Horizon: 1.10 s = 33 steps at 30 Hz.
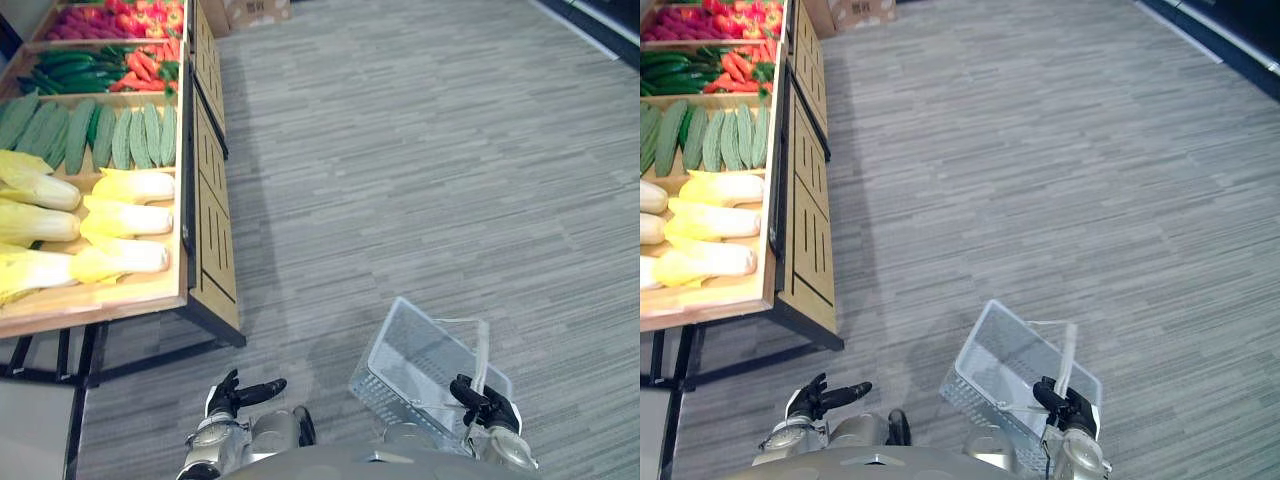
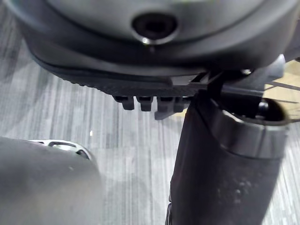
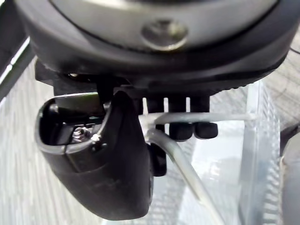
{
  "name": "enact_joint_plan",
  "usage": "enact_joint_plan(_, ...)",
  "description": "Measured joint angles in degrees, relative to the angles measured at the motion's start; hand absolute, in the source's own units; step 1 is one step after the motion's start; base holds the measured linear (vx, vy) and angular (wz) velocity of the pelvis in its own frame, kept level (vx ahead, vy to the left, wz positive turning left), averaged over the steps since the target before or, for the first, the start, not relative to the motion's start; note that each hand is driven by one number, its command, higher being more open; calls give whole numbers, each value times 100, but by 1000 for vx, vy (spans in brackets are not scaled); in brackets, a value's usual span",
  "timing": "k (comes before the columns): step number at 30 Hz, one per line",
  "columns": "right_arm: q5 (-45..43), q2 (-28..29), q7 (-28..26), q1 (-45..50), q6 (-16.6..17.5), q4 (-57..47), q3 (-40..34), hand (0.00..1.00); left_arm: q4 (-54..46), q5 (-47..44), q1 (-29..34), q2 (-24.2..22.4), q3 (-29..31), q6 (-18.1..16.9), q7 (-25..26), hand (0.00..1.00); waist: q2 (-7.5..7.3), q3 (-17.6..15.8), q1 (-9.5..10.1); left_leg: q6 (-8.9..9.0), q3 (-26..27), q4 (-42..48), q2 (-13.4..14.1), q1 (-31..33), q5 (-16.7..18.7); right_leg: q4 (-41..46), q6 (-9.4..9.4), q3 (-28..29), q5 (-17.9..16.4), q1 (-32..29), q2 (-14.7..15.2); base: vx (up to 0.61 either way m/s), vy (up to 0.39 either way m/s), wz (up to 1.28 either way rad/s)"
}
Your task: Pick vegetable in the basket
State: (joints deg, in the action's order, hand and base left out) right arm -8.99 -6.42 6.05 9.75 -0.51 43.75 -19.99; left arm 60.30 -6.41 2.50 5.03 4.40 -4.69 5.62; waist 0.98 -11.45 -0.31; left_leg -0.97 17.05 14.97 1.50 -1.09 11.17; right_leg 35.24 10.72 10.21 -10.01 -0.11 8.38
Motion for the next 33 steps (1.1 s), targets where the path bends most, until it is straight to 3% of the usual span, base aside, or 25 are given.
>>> enact_joint_plan(1,-104,65,-2,15,0,3,-74,0,6,8,10,48,-114,-1,-8,100,-33,20,-10,-65,12,-184,-73,-237,-8,623,115,-17,151,-216,65,131,162,5)
enact_joint_plan(2,-118,92,-1,43,0,3,-104,0,13,14,15,72,-139,5,0,100,-40,28,-18,-95,-13,-319,-113,-414,-2,988,-120,-93,-43,-374,59,111,116,8)
enact_joint_plan(4,-143,85,-17,39,3,2,-106,0,34,32,28,110,-167,11,7,100,-24,34,-38,-119,-101,-461,-119,-544,-29,1040,-361,-308,-296,-585,-1,90,47,21)
enact_joint_plan(6,-154,86,-58,48,16,0,-126,0,50,31,44,148,-167,31,8,100,-11,29,-155,-105,-344,-500,-74,-547,-73,616,-493,-350,-531,-744,-237,117,-53,65)
enact_joint_plan(8,-311,86,-76,85,21,4,-181,0,50,32,30,137,-166,91,11,100,15,-4,-219,-59,-694,-518,-14,-529,-113,-276,-582,36,-580,-793,-607,136,-134,87)
enact_joint_plan(9,-332,88,-86,114,20,6,-189,0,48,31,37,143,-160,98,0,100,-32,-1,-234,13,-867,-519,-51,-513,-124,-784,-517,345,-493,-742,-717,127,-190,99)
enact_joint_plan(10,-379,124,-120,160,27,-2,-197,0,52,59,9,220,-125,94,-14,100,-239,-26,-230,124,-1087,-516,-244,-515,-106,-1283,-568,607,-64,-694,-628,152,-248,105)
enact_joint_plan(12,-372,55,-164,117,26,52,-286,0,88,220,-33,121,-107,113,3,100,-138,-22,-209,249,-1311,-550,-102,-518,-107,-1230,-590,354,-92,-637,-689,138,-200,57)
enact_joint_plan(13,-369,12,-197,43,39,33,-271,0,44,254,16,12,9,101,0,100,1,30,-120,360,-1320,-689,49,-546,-133,-1372,-653,311,-54,-592,-830,84,-100,5)
enact_joint_plan(14,-261,12,-270,61,28,55,-65,0,-10,252,-35,50,-160,86,-83,100,-208,-5,-143,275,-1509,-924,-124,-592,-259,-2452,-565,125,438,-78,-559,49,-62,1)
enact_joint_plan(20,-262,5,-280,61,36,97,-73,0,-7,252,-34,51,-155,87,-89,100,-207,6,-143,275,-1514,-931,-115,-576,-259,-2541,-552,103,469,-57,-555,0,0,0)
enact_joint_plan(33,-252,-51,-327,-299,129,1052,-127,0,51,22,32,92,98,106,-259,100,-204,201,4,289,-1098,-1124,90,-665,-260,-3462,-579,-401,1087,212,-575,17,-1,-11)
